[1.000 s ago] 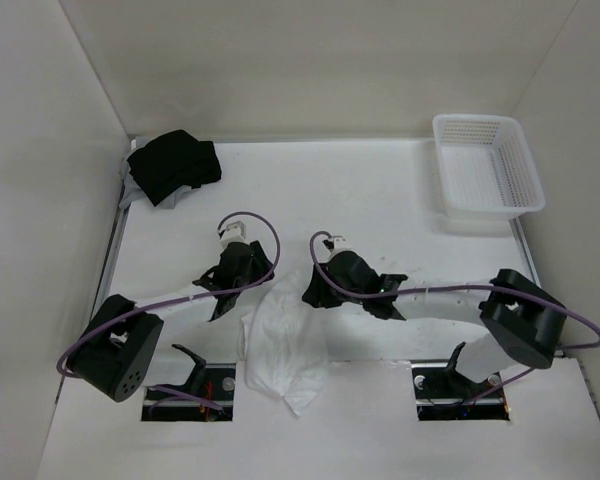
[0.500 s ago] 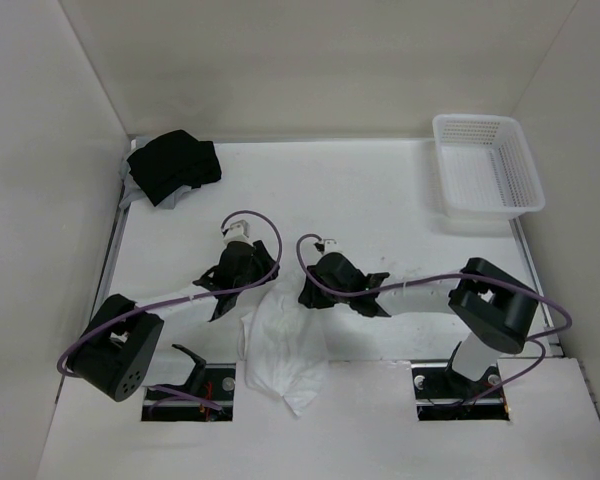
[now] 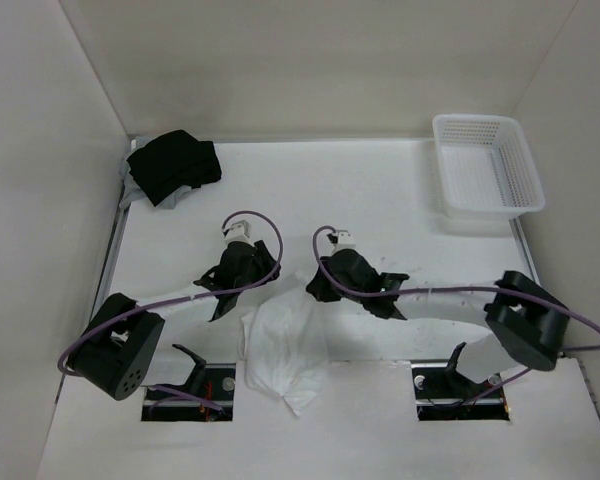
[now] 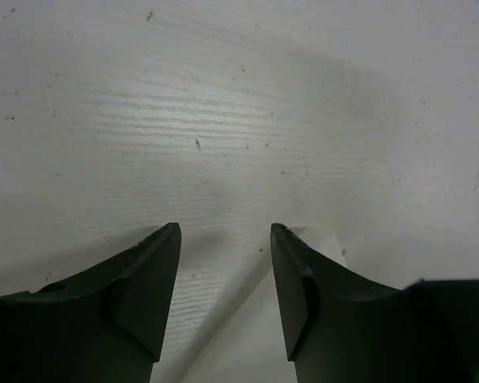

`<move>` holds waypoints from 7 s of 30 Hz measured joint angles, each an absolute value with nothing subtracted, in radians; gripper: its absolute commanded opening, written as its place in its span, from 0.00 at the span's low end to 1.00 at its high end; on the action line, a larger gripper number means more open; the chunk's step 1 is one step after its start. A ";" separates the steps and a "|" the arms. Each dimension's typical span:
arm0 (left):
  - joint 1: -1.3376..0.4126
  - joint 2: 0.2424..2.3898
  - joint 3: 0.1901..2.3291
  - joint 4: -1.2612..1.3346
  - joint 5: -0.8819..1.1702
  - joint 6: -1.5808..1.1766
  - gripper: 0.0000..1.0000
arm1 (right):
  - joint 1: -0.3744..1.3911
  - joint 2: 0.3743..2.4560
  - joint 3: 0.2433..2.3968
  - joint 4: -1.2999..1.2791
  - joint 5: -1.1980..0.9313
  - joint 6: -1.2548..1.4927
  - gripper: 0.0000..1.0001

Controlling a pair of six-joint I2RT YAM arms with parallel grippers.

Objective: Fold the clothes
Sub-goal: Flatten the tank top out

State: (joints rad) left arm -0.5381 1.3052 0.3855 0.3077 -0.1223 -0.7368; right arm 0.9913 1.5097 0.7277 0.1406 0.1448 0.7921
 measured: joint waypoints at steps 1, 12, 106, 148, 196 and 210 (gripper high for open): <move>-0.538 1.305 0.385 0.307 -0.122 -0.737 0.50 | 0.984 1.460 0.714 0.134 0.152 0.789 0.03; -0.540 1.283 0.385 0.282 -0.117 -0.728 0.53 | 0.619 0.919 0.539 0.075 0.206 0.778 0.04; -0.715 1.049 0.605 -0.264 -0.495 -0.765 0.67 | 0.654 0.838 0.285 0.091 0.051 0.852 0.06; -0.589 1.658 0.978 0.098 -0.450 -0.531 0.55 | 0.656 0.829 0.263 0.135 0.071 0.861 0.05; -0.637 0.877 0.584 -0.508 -0.445 -0.869 0.54 | 0.647 0.813 0.260 0.132 0.071 0.856 0.06; -0.565 1.177 0.418 -0.074 -0.330 -0.834 0.37 | 0.648 0.812 0.245 0.133 0.071 0.853 0.06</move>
